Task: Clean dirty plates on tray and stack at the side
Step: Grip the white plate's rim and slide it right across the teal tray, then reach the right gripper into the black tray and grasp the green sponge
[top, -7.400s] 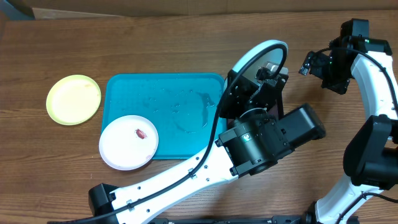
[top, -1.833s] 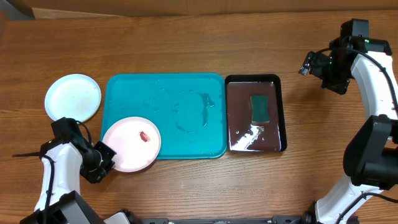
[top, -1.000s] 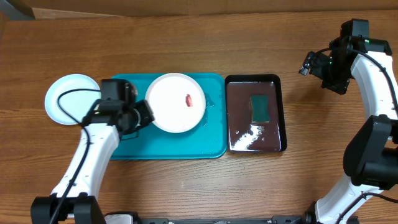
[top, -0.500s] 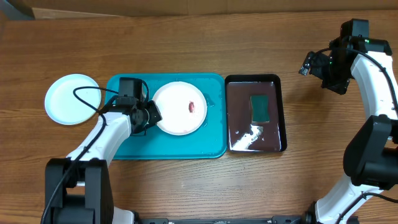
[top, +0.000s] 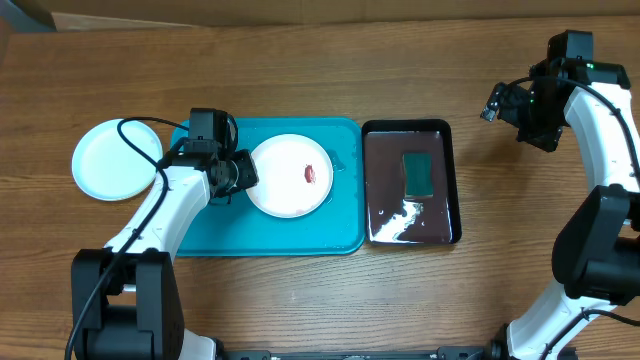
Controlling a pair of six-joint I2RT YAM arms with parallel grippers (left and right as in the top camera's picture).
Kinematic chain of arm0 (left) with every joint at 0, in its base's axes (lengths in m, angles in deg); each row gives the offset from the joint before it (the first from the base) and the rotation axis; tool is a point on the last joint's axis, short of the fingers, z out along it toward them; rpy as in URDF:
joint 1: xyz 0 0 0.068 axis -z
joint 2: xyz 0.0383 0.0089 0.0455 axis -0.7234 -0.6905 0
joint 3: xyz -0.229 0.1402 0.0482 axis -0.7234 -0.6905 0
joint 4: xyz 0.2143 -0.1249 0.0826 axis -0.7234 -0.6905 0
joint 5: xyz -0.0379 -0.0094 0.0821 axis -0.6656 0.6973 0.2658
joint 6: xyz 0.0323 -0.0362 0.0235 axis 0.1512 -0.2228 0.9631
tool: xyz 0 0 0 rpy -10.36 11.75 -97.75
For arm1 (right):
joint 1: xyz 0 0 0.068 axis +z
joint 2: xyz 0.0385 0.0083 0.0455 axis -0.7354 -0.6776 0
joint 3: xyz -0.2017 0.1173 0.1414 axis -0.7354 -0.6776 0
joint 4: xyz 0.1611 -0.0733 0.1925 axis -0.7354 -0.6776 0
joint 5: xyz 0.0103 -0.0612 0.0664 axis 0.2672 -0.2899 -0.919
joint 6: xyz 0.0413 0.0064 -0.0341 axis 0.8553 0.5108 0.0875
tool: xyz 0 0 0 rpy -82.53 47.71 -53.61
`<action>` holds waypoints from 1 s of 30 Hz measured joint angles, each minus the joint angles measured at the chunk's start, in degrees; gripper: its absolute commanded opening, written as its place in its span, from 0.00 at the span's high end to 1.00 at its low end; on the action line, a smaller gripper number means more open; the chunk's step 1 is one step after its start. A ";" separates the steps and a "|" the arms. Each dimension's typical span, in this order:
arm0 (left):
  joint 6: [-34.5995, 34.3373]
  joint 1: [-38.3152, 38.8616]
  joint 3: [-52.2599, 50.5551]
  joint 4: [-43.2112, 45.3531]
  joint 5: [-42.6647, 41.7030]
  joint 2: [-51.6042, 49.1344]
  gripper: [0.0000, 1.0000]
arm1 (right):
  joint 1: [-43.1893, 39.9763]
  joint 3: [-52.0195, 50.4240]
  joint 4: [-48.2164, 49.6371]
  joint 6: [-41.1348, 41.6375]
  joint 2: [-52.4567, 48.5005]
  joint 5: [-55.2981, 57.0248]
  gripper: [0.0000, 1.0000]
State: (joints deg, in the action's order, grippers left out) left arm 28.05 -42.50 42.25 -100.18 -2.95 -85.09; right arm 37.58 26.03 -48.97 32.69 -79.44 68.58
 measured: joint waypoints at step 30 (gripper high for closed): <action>1.18 0.00 0.15 2.51 1.01 -6.43 0.96 | 5.25 0.02 -16.61 -6.21 0.00 -16.70 0.18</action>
State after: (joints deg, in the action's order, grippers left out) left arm 29.23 -42.50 42.40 -97.67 -1.94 -91.52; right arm 42.83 26.05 -65.58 26.48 -79.44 51.88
